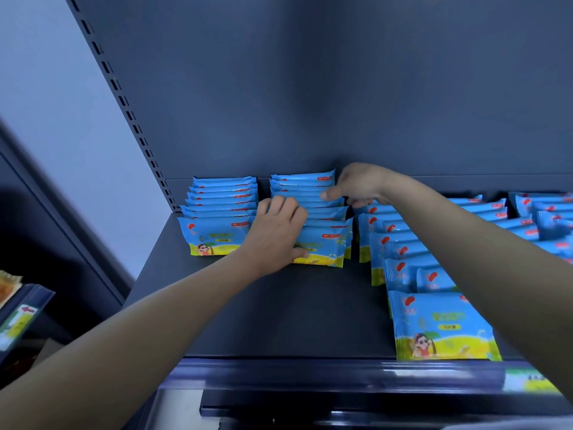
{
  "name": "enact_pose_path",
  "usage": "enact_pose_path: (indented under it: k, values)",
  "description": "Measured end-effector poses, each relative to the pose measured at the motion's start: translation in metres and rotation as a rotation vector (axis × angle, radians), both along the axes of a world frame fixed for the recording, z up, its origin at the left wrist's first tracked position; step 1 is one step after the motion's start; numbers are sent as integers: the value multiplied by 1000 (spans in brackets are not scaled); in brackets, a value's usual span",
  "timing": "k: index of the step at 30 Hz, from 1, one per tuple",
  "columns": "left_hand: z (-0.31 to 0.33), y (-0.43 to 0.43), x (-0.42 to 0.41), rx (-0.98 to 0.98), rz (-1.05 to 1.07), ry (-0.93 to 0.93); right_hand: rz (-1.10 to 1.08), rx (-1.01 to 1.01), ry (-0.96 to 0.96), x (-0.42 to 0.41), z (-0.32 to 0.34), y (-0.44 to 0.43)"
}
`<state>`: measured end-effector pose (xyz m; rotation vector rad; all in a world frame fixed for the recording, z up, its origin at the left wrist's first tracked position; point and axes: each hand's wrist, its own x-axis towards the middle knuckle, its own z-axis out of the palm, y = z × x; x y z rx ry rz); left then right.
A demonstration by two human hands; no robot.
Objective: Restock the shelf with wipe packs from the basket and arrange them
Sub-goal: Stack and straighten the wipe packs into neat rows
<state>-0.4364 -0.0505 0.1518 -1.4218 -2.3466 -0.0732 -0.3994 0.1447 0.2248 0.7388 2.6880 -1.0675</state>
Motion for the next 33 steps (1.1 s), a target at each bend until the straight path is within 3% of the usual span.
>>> enact_pose_path:
  k: [2, 6, 13, 17, 20, 29, 31, 33]
  values:
    - [0, 0, 1, -11, 7, 1, 128, 28, -77, 7, 6, -5]
    - [1, -3, 3, -9, 0, -31, 346, 296, -236, 19, 8, -18]
    - [3, -33, -3, 41, 20, -95, 325, 495, -192, 26, -1, -37]
    - [3, -63, -16, 20, 125, -160, 289, 823, -185, 18, -11, -59]
    - [6, -85, -28, 24, 226, -185, 284, 962, -134, 11, -19, -75]
    - [3, -114, -49, -2, 412, -158, 283, 970, -1, 6, -31, -109]
    - [0, -114, -46, 75, 453, -156, 273, 977, -4, 8, -34, -109]
    - [-2, -114, -45, 161, 477, -273, 278, 988, -23, 10, -36, -108]
